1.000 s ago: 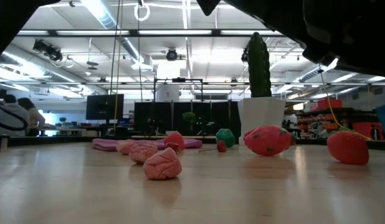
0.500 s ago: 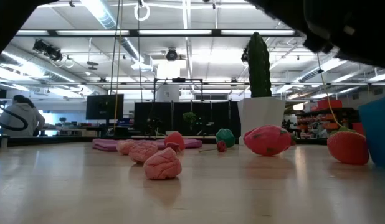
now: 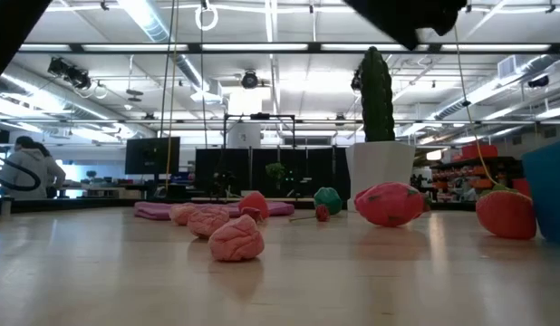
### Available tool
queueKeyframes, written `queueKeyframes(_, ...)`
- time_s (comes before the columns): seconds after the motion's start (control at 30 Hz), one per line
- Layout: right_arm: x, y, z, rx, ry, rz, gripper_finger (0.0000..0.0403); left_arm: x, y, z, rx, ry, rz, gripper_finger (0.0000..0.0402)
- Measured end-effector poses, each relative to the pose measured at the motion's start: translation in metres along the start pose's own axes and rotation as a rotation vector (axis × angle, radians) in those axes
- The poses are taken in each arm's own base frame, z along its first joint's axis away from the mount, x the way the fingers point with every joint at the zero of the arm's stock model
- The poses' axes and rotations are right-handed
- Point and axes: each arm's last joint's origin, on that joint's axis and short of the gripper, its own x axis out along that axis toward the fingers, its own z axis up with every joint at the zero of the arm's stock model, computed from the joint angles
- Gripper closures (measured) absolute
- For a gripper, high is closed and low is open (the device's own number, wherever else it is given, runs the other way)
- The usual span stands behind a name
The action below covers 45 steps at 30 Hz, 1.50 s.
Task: Pick and placing Produce into tupperware
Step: Put the dragonfruit into the blue bin
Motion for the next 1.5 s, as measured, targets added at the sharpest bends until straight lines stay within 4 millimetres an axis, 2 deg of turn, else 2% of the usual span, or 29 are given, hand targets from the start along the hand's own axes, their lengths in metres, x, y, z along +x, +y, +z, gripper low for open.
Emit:
queueKeyframes(0.17, -0.002, -0.003, -0.008, 0.023, 0.071, -0.014, 0.0255, -0.045, 0.028, -0.037, -0.146, 0.284, -0.005, 0.0275)
queueKeyframes(0.23, -0.003, -0.002, -0.010, 0.027, 0.097, 0.023, 0.0254, -0.065, 0.042, -0.052, -0.213, 0.382, 0.067, 0.0283)
queueKeyframes(0.3, -0.003, 0.000, -0.013, 0.022, 0.133, 0.077, 0.0249, -0.085, 0.056, -0.061, -0.285, 0.409, 0.189, 0.0293)
queueKeyframes(0.43, 0.002, 0.007, -0.018, 0.019, 0.188, 0.195, 0.0226, -0.124, 0.078, -0.071, -0.325, 0.343, 0.275, 0.0311)
queueKeyframes(0.5, 0.005, 0.011, -0.021, 0.034, 0.227, 0.228, 0.0209, -0.150, 0.089, -0.078, -0.352, 0.297, 0.324, 0.0319)
queueKeyframes(0.77, 0.032, 0.029, -0.051, -0.008, 0.448, 0.219, 0.0148, -0.247, 0.121, -0.119, -0.486, 0.120, 0.404, 0.0332)
queueKeyframes(0.87, 0.047, 0.037, -0.064, -0.055, 0.508, 0.204, 0.0135, -0.273, 0.125, -0.133, -0.460, 0.071, 0.371, 0.0326)
queueKeyframes(0.97, 0.061, 0.044, -0.078, -0.071, 0.579, 0.185, 0.0128, -0.287, 0.126, -0.141, -0.451, 0.038, 0.339, 0.0311)
queueKeyframes(1.1, 0.077, 0.050, -0.093, -0.042, 0.644, 0.187, 0.0125, -0.295, 0.129, -0.148, -0.470, 0.021, 0.339, 0.0276)
queueKeyframes(1.3, 0.091, 0.061, -0.100, -0.035, 0.623, 0.250, 0.0128, -0.293, 0.138, -0.153, -0.474, 0.047, 0.365, 0.0223)
queueKeyframes(1.5, 0.101, 0.067, -0.111, -0.025, 0.646, 0.249, 0.0129, -0.289, 0.147, -0.158, -0.501, 0.076, 0.388, 0.0205)
